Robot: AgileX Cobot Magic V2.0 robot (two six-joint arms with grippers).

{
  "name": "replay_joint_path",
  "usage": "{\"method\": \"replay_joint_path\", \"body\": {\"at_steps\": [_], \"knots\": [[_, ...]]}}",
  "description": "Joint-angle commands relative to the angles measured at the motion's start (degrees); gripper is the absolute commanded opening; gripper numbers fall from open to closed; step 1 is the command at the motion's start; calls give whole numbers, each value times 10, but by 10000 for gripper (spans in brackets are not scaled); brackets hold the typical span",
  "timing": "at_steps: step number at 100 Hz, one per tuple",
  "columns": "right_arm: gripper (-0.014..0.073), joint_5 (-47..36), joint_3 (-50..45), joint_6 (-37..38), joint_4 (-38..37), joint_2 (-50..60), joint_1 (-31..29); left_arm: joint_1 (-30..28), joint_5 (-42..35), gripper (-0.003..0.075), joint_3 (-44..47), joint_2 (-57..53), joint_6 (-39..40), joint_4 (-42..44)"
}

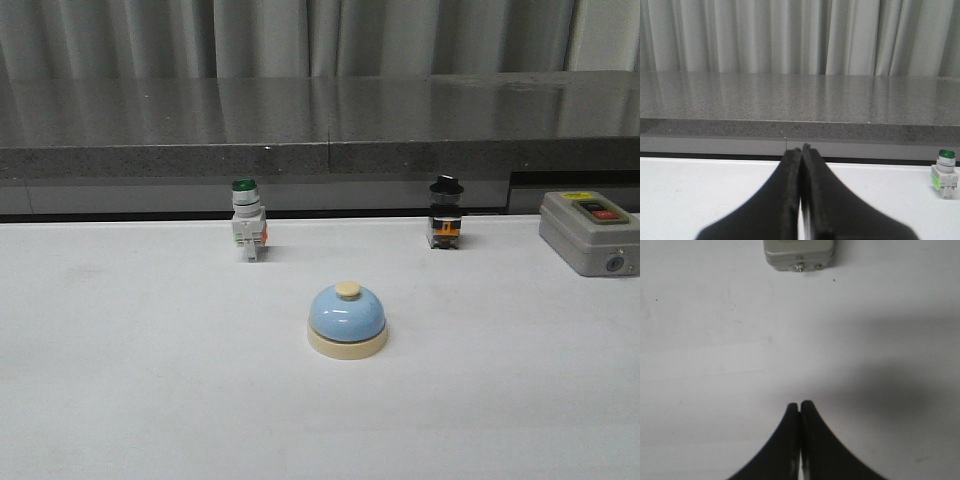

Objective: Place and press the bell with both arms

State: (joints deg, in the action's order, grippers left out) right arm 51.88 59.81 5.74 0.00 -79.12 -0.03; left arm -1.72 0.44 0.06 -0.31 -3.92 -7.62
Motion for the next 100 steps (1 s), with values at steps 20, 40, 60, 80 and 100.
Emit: {"method": "replay_joint_path", "body": {"at_steps": [20,40,60,80,100], "knots": [[-60,-58,-75,0,-4,135,-8,0,-41,-20,24,-17,5,0],[-60,-99,-129,0,-4,237,-8,0,-41,-20,24,-17,5,0],[-60,-137,-179,0,-4,339,-8,0,-41,-20,24,-17,5,0],[-60,-180,-246,0,-4,442,-8,0,-41,-20,24,-17,5,0],[-60,-219,-307,0,-4,543,-8,0,-41,-20,24,-17,5,0]]}}
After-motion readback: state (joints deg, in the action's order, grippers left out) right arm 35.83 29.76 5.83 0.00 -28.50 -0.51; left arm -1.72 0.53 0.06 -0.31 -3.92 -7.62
